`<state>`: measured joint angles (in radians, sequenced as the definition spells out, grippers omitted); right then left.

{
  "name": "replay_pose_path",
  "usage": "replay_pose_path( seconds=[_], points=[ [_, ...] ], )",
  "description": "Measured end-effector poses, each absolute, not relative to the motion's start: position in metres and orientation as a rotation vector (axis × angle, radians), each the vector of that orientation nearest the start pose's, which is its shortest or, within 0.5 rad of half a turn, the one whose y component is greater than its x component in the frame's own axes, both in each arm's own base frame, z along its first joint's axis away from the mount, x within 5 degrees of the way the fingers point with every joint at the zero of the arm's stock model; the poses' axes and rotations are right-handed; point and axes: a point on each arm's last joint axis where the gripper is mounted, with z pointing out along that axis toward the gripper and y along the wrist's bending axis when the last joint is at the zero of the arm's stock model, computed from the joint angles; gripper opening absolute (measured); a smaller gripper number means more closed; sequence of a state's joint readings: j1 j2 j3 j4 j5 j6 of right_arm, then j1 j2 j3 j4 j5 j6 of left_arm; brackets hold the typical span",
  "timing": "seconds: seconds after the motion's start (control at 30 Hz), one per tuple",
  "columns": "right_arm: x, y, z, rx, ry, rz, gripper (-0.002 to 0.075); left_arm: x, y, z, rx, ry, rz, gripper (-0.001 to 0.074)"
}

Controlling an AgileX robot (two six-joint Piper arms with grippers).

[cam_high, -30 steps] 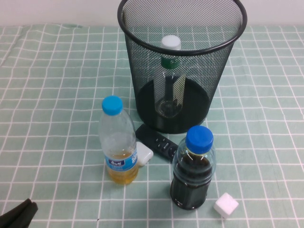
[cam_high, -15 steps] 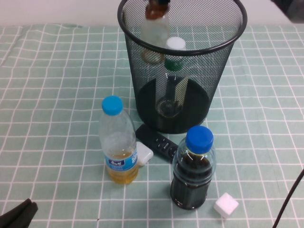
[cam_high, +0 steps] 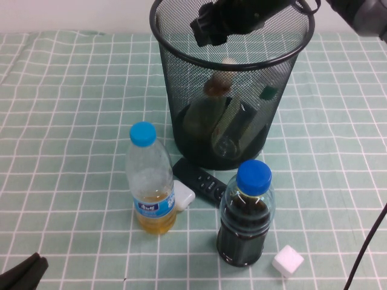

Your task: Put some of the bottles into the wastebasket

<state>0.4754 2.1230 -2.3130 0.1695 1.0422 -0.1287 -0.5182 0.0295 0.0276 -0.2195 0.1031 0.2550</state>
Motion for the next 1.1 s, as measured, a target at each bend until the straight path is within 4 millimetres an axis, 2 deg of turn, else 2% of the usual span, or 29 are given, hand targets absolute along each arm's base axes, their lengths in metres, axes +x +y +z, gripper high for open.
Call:
replay_pose_path(
  seconds=[0.07,0.13,0.27,0.37,0.6,0.8,1.0,1.1],
  points=[
    [0.419,0.23,0.372,-0.675,2.276,0.366,0.036,0.051,-0.031,0.193,0.47,1.587,-0.386,-0.0004],
    [0.413,0.225,0.381,-0.681,2.284,0.343,0.0288,0.051,-0.031,0.193,0.47,1.587,-0.386,-0.0004],
    [0.393,0.21,0.411,-0.65,2.285,0.293,0.0078,0.051,-0.031,0.193,0.47,1.587,-0.386,-0.0004],
    [0.373,0.195,0.438,-0.592,2.274,0.256,0.0022,0.051,-0.031,0.193,0.47,1.587,-0.386,-0.0004],
    [0.33,0.16,0.494,-0.406,2.195,0.192,-0.0001,0.051,-0.031,0.193,0.47,1.587,-0.386,-0.0004],
    [0.291,0.134,0.535,-0.366,2.079,0.152,-0.0004,0.051,-0.031,0.193,0.47,1.587,-0.386,-0.0004],
    [0.245,0.111,0.569,-0.385,1.965,0.147,-0.0004,0.051,-0.031,0.193,0.47,1.587,-0.386,-0.0004],
    [0.218,0.095,0.573,-0.385,1.955,0.132,-0.0004,0.051,-0.031,0.193,0.47,1.587,-0.386,-0.0004]
  ],
)
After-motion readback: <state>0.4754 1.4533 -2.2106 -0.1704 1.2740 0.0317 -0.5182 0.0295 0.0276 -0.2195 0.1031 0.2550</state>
